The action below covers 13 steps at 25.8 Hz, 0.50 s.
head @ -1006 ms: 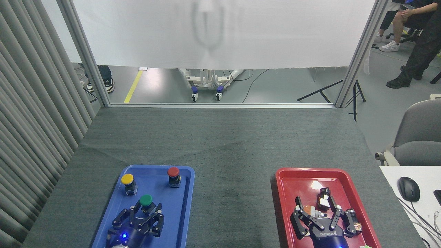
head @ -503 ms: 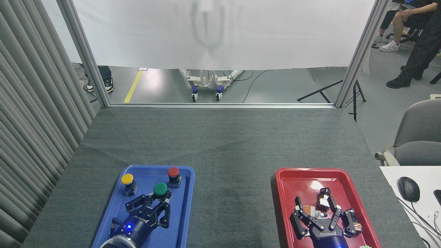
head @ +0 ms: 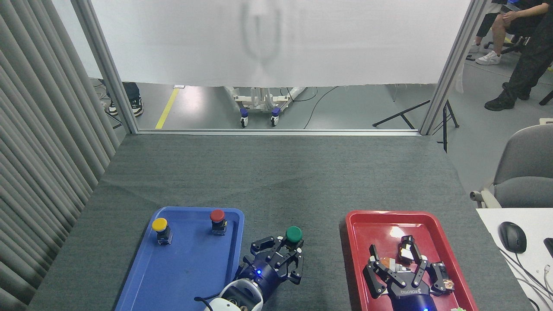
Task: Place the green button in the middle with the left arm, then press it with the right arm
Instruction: 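Carry the green button off the blue tray toward the table middle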
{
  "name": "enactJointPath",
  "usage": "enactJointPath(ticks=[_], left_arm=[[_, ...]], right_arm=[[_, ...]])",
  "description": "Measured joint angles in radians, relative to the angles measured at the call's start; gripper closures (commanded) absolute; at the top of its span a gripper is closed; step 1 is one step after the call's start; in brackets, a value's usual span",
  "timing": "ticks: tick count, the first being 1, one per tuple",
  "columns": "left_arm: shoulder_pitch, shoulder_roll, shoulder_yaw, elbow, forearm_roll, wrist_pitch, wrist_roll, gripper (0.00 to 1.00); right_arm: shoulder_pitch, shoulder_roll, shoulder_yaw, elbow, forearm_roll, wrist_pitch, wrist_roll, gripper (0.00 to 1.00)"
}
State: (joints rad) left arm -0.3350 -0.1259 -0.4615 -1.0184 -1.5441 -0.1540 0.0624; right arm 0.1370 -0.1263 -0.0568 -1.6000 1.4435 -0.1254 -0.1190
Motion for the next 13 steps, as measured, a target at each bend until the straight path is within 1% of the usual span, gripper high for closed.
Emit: enactJointPath(ticks=[2,7,8,10,11,12,13], left_arm=[[-0.016,-0.005,-0.033,0.035,0.004,0.045,0.010,1.00],[-0.026,-0.008,-0.065,0.079,0.008,0.096,0.015,1.00],[-0.027,-0.009,-0.066,0.087,0.009,0.100,0.015,0.94],[-0.028,-0.009,-0.069,0.101,0.010,0.102,0.017,0.56],[-0.028,-0.009,-0.069,0.106,0.010,0.102,0.017,0.40],[-0.028,-0.009,-0.070,0.110,0.010,0.103,0.023,0.28],[-0.028,-0.009,-0.071,0.113,0.011,0.102,0.030,0.06]], right_arm=[[0.000,0.001,0.000,0.000,0.000,-0.001,0.000,0.00],[0.000,0.002,0.000,0.005,0.000,-0.003,-0.001,0.00],[0.000,0.002,0.000,0.007,0.000,-0.003,-0.001,0.00],[0.000,0.003,0.001,0.010,0.000,-0.003,-0.001,0.00],[0.000,0.004,0.001,0.012,0.000,-0.004,-0.002,0.00],[-0.001,0.005,0.001,0.012,0.000,-0.004,-0.003,0.00],[-0.001,0.006,0.002,0.014,0.000,-0.004,-0.003,0.00]])
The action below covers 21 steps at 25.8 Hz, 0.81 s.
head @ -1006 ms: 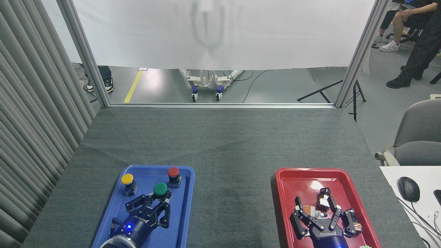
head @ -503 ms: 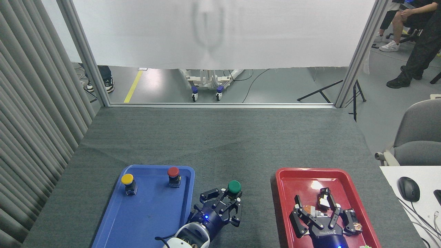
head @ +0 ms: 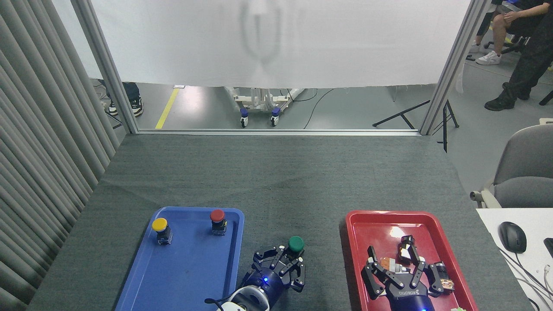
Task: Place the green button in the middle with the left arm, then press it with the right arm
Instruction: 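Carry the green button off the blue tray toward the table middle, then set the green button on the table and open the left hand, then withdraw the left hand and move the right hand over the green button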
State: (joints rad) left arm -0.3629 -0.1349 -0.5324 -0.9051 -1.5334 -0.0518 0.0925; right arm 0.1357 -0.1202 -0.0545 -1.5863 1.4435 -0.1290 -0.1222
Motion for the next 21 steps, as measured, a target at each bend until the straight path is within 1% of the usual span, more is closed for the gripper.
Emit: enactJointPath(ticks=[1,7,10,11,12,14,16,19,21], left_arm=[[0.000,0.000,-0.001,0.003,0.001,-0.001,0.005,0.00],[0.008,0.001,0.000,-0.009,0.004,-0.005,0.019,0.00],[0.051,0.006,0.004,-0.095,0.003,-0.001,0.019,0.00],[0.075,0.010,0.007,-0.139,0.001,0.005,0.018,0.00],[0.100,0.018,0.013,-0.195,0.000,0.016,0.017,0.00],[0.164,0.045,0.040,-0.315,-0.002,0.044,0.016,0.00],[0.235,0.078,0.096,-0.444,-0.006,0.069,0.012,0.00],[0.330,0.112,0.207,-0.588,-0.010,0.077,0.007,0.00],[0.383,0.127,0.302,-0.648,-0.014,0.068,0.001,0.00]], right_arm=[[-0.002,0.001,0.002,0.001,0.000,0.001,0.000,0.00],[-0.021,0.007,0.012,0.013,0.000,0.010,0.003,0.00],[-0.024,0.008,0.018,0.015,0.000,0.010,0.004,0.01],[-0.024,0.009,0.019,0.015,0.001,0.011,0.004,0.05],[-0.025,0.010,0.021,0.016,0.002,0.010,0.005,0.16],[-0.025,0.014,0.026,0.018,0.005,0.010,0.005,0.43],[-0.031,0.017,0.040,0.025,0.007,0.008,0.006,0.67],[-0.044,0.020,0.078,0.035,0.017,0.007,0.007,0.87],[-0.058,0.024,0.109,0.044,0.028,0.007,0.015,0.95]])
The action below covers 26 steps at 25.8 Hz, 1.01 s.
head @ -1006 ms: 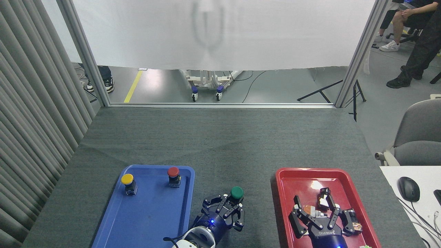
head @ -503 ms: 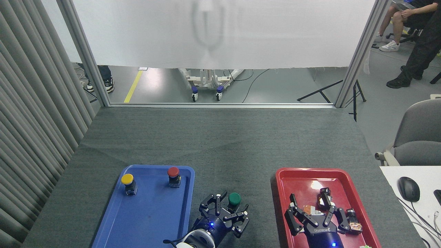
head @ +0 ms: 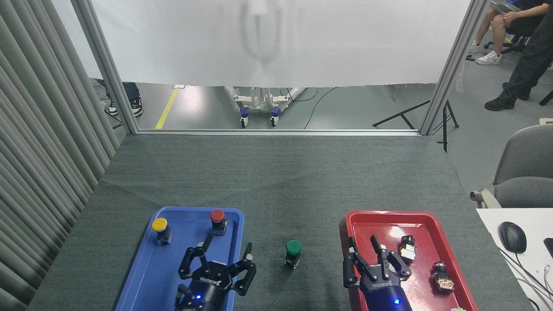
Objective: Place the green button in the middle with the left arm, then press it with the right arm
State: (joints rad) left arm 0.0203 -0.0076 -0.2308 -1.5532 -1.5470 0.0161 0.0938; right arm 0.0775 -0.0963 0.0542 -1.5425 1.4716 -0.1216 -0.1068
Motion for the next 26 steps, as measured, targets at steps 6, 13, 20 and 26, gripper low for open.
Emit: enactJointPath(ticks=[6,13,20,26], left_arm=[[0.055,-0.015,0.257,-0.044,-0.051,-0.079,-0.016,0.00],[0.030,-0.030,0.337,-0.024,-0.007,-0.124,-0.024,0.00],[0.031,-0.004,0.339,-0.013,0.059,-0.130,-0.024,0.00],[0.037,0.016,0.339,-0.012,0.064,-0.126,-0.024,0.00]], right_arm=[[-0.062,0.021,0.105,0.067,0.019,0.044,0.031,1.00],[-0.140,0.056,0.197,0.169,0.037,0.092,0.043,1.00],[-0.180,0.081,0.240,0.256,0.047,0.116,0.049,1.00],[-0.187,0.092,0.252,0.322,0.048,0.152,0.049,1.00]])
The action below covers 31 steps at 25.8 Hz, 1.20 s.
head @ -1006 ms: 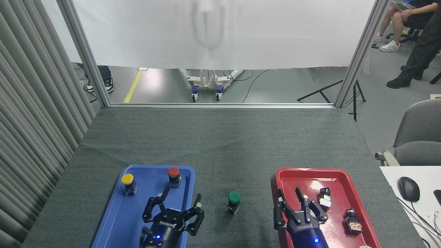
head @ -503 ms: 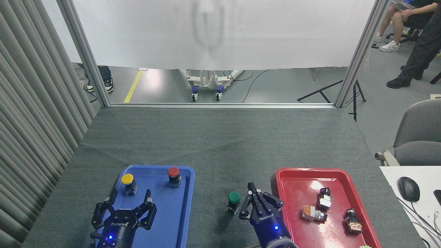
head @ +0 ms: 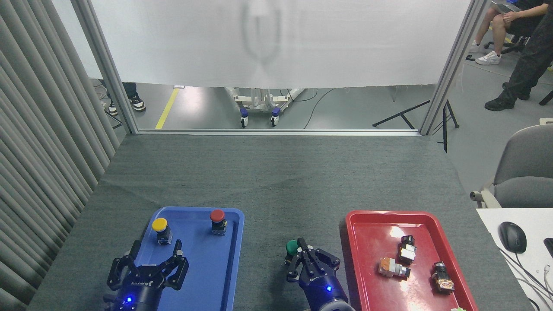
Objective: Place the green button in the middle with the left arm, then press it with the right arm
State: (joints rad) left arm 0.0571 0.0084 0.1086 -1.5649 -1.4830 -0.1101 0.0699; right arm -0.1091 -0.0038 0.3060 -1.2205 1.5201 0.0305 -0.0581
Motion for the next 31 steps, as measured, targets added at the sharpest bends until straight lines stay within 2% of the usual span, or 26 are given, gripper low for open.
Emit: enactJointPath(ticks=[9,18,19,20,22,23,28,31], left_arm=[[0.004,0.019,0.001,0.002,0.002,0.010,-0.001,0.00],[0.004,0.027,-0.002,0.002,0.003,0.013,-0.001,0.00],[0.004,0.027,-0.002,0.002,0.003,0.013,-0.001,0.00],[0.004,0.028,-0.002,0.002,0.003,0.013,-0.001,0.00],[0.004,0.029,-0.003,0.002,0.003,0.013,-0.001,0.00],[0.004,0.029,-0.003,0.002,0.003,0.013,-0.001,0.00],[0.004,0.030,-0.005,0.003,0.003,0.013,-0.001,0.00],[0.004,0.030,-0.006,0.003,0.003,0.013,-0.001,0.00]], right_arm=[[-0.002,0.004,0.006,0.051,0.000,0.015,-0.015,1.00],[-0.004,0.004,0.001,-0.052,-0.001,0.039,-0.003,1.00],[-0.004,0.003,-0.002,-0.066,-0.001,0.039,-0.006,0.91],[-0.003,0.001,-0.006,-0.081,-0.001,0.040,-0.009,0.69],[0.007,-0.002,-0.021,-0.110,-0.001,0.040,-0.013,0.14],[0.016,-0.004,-0.037,-0.127,-0.002,0.036,-0.013,0.01],[0.086,-0.012,-0.147,-0.215,-0.003,-0.002,-0.014,0.00],[0.134,-0.038,-0.212,-0.267,-0.005,-0.042,-0.014,0.00]])
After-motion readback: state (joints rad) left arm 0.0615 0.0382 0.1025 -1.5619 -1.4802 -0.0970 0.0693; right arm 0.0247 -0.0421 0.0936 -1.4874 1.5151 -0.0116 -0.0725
